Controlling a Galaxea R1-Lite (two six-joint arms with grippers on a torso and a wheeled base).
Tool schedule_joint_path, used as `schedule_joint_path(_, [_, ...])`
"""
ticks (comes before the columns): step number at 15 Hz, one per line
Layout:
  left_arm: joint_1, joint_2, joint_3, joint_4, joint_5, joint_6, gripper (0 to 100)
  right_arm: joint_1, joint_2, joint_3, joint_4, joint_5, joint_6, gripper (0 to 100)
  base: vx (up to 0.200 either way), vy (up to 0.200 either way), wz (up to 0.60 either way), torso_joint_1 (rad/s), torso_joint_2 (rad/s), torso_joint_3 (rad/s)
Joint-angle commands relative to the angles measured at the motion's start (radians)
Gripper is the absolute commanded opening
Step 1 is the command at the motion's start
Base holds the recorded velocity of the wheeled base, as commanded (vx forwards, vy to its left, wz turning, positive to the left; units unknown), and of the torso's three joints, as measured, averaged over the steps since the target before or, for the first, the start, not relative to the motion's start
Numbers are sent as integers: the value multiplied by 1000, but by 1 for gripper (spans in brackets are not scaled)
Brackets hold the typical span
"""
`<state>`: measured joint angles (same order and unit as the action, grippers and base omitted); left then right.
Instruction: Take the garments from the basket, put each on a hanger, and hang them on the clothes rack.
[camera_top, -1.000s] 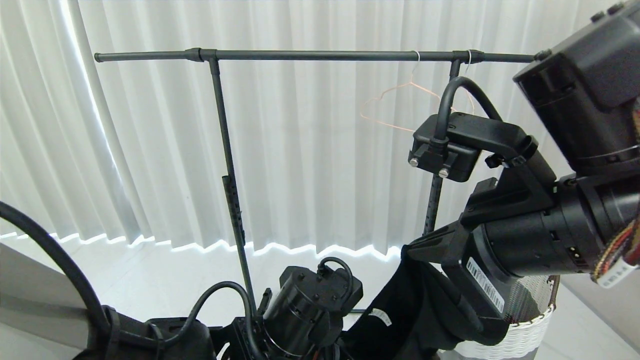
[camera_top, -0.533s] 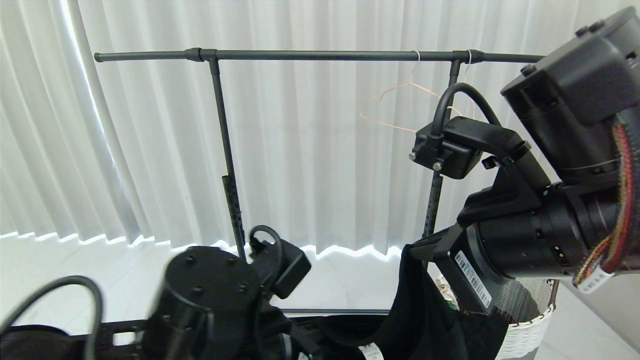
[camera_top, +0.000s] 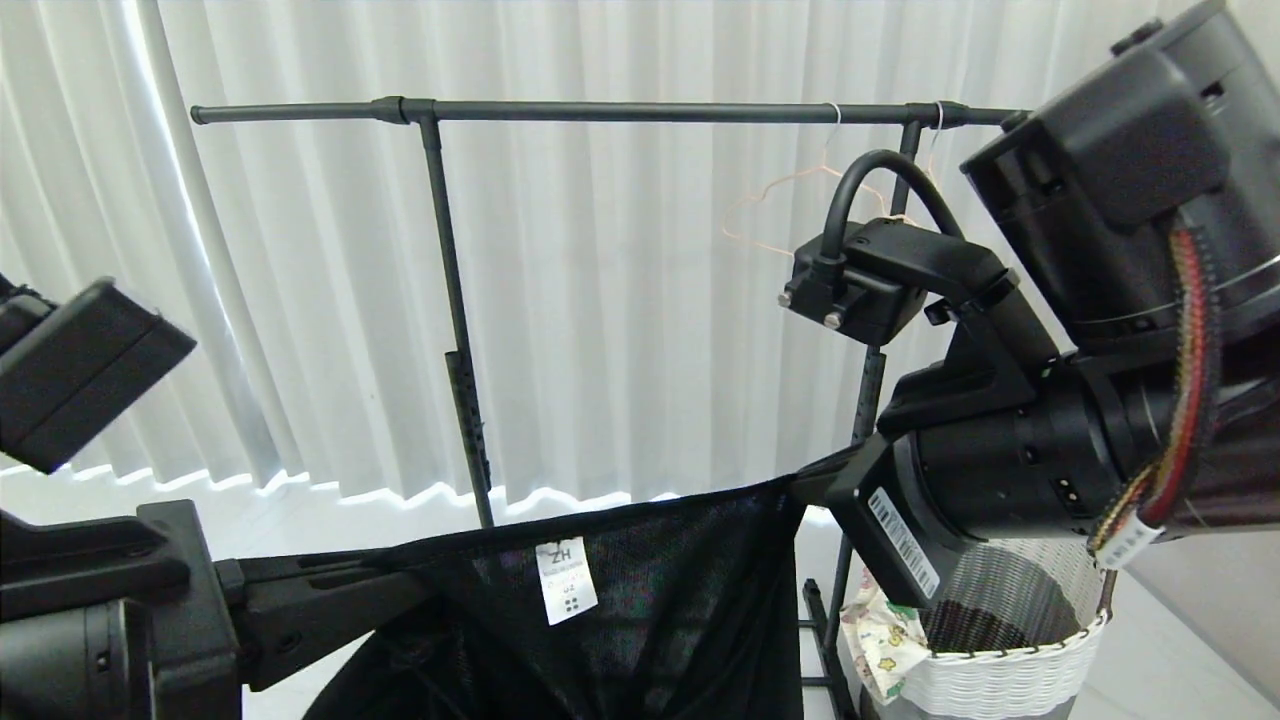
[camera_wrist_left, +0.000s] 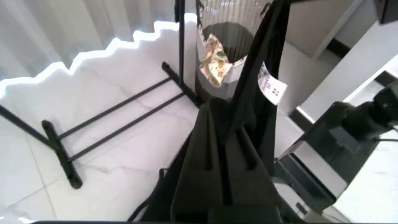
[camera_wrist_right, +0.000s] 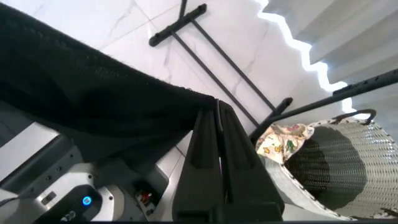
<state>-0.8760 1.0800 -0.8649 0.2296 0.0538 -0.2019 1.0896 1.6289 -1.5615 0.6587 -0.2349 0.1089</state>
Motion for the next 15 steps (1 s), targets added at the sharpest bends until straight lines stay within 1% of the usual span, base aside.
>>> schedule_joint_path(1, [5, 29, 10, -1, 3, 10, 0, -5, 8, 4, 2, -20, 12, 0, 0, 0, 0, 0, 0, 0])
schedule_joint_path(3, [14, 90, -2, -1, 4, 27, 0, -10, -8, 23, 2, -41, 60, 0, 0, 0, 0, 0, 0, 0])
schedule_joint_path(4, [15, 136, -29, -1, 40, 35, 0, -10, -23, 26, 5, -64, 100, 0, 0, 0, 0, 0, 0, 0])
schedule_joint_path(5, [15, 173, -51, -1, 95, 41, 0, -11, -40, 24, 9, -75, 120, 0, 0, 0, 0, 0, 0, 0])
schedule_joint_path(6, [15, 204, -74, -1, 170, 47, 0, -11, -66, 26, 24, -77, 124, 0, 0, 0, 0, 0, 0, 0])
schedule_joint_path(7, [15, 219, -94, -1, 210, 53, 0, -11, -84, 26, 36, -78, 126, 0, 0, 0, 0, 0, 0, 0])
schedule_joint_path(8, [17, 224, -126, -1, 204, 75, 0, -11, -113, 24, 42, -84, 126, 0, 0, 0, 0, 0, 0, 0])
schedule_joint_path(9, [18, 227, -157, -1, 164, 96, 0, -23, -136, 23, 42, -98, 123, 0, 0, 0, 0, 0, 0, 0])
schedule_joint_path(10, [26, 230, -200, -1, 115, 144, 0, -43, -161, 21, 42, -112, 118, 0, 0, 0, 0, 0, 0, 0])
schedule_joint_path(11, [55, 239, -235, -1, 69, 197, 0, -59, -182, 18, 42, -113, 109, 0, 0, 0, 0, 0, 0, 0])
schedule_joint_path(12, [98, 253, -278, -1, 14, 271, 0, -89, -208, 18, 42, -113, 77, 0, 0, 0, 0, 0, 0, 0])
schedule_joint_path(13, [132, 275, -319, -1, -25, 331, 0, -122, -231, 17, 42, -106, 17, 0, 0, 0, 0, 0, 0, 0])
schedule_joint_path(14, [140, 288, -348, -1, -35, 354, 0, -157, -241, 14, 39, -98, -38, 0, 0, 0, 0, 0, 0, 0])
schedule_joint_path(15, [140, 296, -364, -1, -37, 357, 0, -180, -244, 8, 38, -84, -71, 0, 0, 0, 0, 0, 0, 0])
